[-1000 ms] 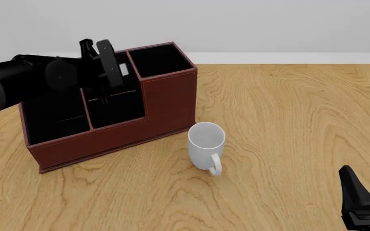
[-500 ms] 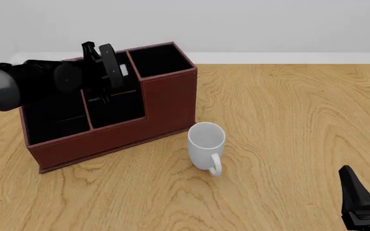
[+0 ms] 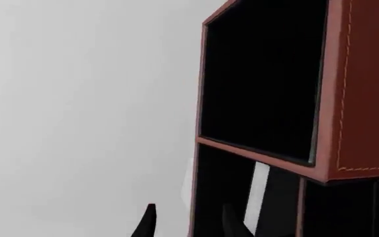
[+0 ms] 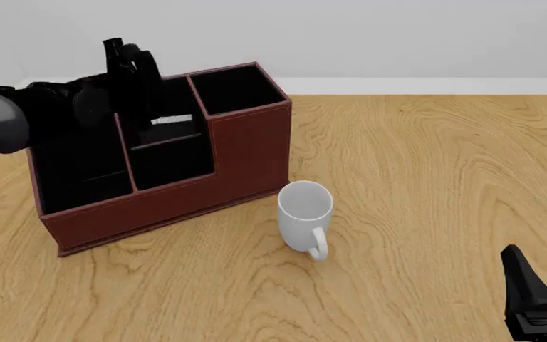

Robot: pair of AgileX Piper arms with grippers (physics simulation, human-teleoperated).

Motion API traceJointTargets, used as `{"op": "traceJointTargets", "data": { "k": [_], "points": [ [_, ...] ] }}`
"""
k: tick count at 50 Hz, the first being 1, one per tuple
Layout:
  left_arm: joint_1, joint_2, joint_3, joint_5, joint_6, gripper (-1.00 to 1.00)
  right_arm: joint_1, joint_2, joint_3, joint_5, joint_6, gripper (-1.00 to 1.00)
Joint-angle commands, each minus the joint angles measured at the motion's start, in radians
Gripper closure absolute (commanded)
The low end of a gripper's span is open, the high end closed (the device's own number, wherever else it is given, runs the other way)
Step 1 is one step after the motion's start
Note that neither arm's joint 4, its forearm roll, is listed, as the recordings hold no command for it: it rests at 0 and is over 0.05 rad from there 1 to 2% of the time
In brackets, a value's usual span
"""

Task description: Pick up the book and place it in the front compartment of the caddy.

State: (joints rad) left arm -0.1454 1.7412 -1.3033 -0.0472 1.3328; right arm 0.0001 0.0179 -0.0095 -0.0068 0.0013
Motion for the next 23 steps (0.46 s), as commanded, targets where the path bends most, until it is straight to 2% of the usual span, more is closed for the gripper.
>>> {"op": "traceJointTargets", "data": {
  "k": [1, 3, 4, 13, 19, 23],
  "points": [
    [0.013, -0.011, -0.053, -0.086, 0.025, -1.0, 0.0, 0.0, 0.0, 0.0, 0.0, -1.0],
    [0.022, -0.005, -0.061, -0.121, 0.044, -1.0, 0.0, 0.0, 0.0, 0.0, 0.0, -1.0],
    [0.017, -0.012, -0.078, -0.116, 0.021, -1.0, 0.0, 0.0, 0.0, 0.0, 0.0, -1.0],
    [-0.015, -0.067, -0.05, -0.119, 0.01, -1.0, 0.0, 0.0, 0.0, 0.0, 0.0, -1.0],
    [-0.047, -0.151, -0.023, -0.066, -0.012, -1.0, 0.0, 0.0, 0.0, 0.0, 0.0, -1.0],
    [-0.075, -0.225, 0.03, -0.039, 0.0, -1.0, 0.0, 0.0, 0.0, 0.0, 0.0, -1.0]
  ]
}}
